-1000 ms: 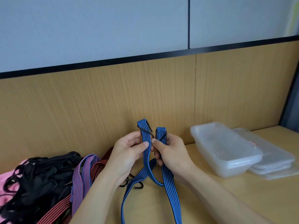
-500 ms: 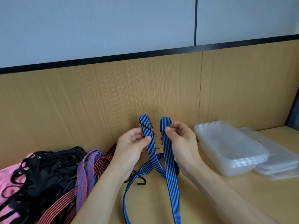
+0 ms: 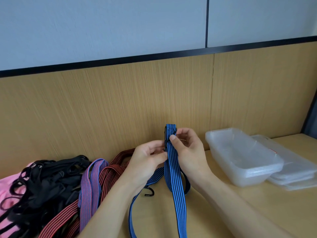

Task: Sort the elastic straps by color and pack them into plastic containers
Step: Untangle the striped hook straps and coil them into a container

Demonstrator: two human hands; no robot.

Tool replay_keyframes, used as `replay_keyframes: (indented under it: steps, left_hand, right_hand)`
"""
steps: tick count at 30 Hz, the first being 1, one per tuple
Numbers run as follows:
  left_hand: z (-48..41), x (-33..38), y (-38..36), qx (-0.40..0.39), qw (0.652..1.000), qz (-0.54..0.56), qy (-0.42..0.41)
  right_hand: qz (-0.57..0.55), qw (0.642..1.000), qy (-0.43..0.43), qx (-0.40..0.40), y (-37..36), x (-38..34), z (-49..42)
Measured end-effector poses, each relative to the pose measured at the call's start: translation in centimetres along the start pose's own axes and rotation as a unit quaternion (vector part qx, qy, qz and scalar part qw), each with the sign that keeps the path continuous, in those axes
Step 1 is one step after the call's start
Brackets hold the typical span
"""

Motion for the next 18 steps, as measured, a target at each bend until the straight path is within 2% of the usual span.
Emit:
replay_keyframes:
  steps: [3, 10, 13, 18]
  left_hand:
    - [0.2, 0.1, -0.5, -0.032, 0.995, 0.085, 0.032]
    - [0.2, -0.2, -1.3, -0.051, 0.996, 0.059, 0.049]
    - [0.2, -0.1, -1.0, -0.055, 0.994, 0.061, 0.069]
    - [0.5, 0.5, -0.5, -0.085, 0.989, 0.093, 0.084]
  right_hand:
    - [-0.015, 1.0, 0.007, 0.002, 0.1, 0.0, -0.1]
    - [-0.006, 0.999, -0.034, -0.034, 0.3, -0.2, -0.1]
    - [0.031, 0.998, -0.005, -0.051, 0.5, -0.4, -0.3]
    - [0.115, 0.984, 0.092, -0.098, 0.6, -1.1, -0.1]
Point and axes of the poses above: each hand's wrist, its own z-axis away from the middle knuckle, its own y-axis out of the back of the hand, x = y × z, the point moved 3 cm from there along -z, towards the middle knuckle, and after that the axes turned 11 degrees about z, right-handed, at the moved point
